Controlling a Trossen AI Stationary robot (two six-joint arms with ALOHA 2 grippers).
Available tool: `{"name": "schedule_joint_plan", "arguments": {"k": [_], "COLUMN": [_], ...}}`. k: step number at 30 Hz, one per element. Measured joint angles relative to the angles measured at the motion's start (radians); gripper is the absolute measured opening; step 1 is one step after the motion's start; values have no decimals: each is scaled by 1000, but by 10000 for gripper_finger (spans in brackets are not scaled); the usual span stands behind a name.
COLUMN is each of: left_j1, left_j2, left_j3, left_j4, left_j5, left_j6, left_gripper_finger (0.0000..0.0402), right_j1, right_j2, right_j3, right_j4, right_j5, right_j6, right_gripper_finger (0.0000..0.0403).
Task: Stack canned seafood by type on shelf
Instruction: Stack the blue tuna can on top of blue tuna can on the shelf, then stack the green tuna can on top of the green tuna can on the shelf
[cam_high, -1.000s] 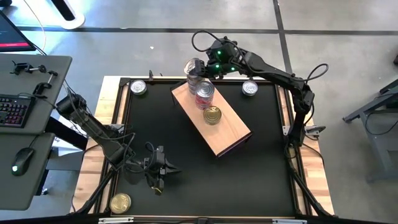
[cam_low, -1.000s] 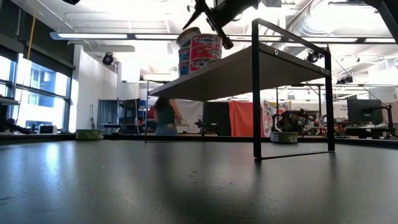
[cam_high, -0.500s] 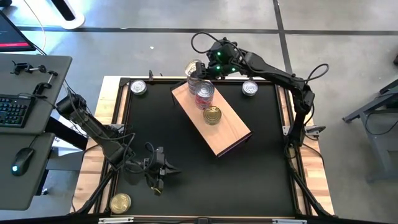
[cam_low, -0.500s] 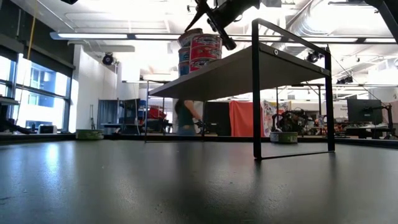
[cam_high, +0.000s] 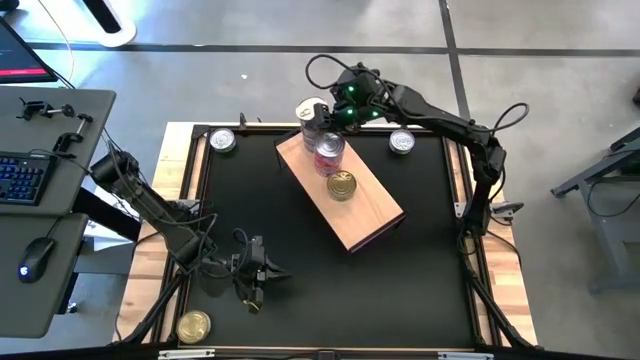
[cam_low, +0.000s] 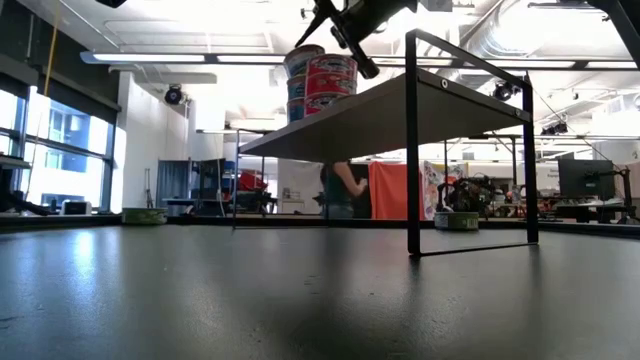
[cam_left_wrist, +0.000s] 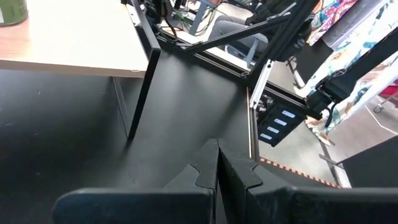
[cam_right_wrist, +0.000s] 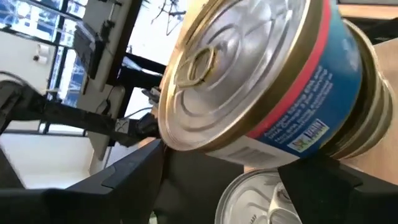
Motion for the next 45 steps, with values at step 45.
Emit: {"name": "schedule_joint_plan", "arguments": {"k": [45], "left_j1": [103], "left_j2": [-8], "left_j3": [1], "left_j4": [238], "left_j5": [253], "left_j6": [208], "left_gripper_finger": [0], "right_j1": [304], "right_j2": [-335], "right_j3": [1], "right_j4": [-576], "right_j5": [464], "right_j6": [-358], "right_gripper_finger": [296]}}
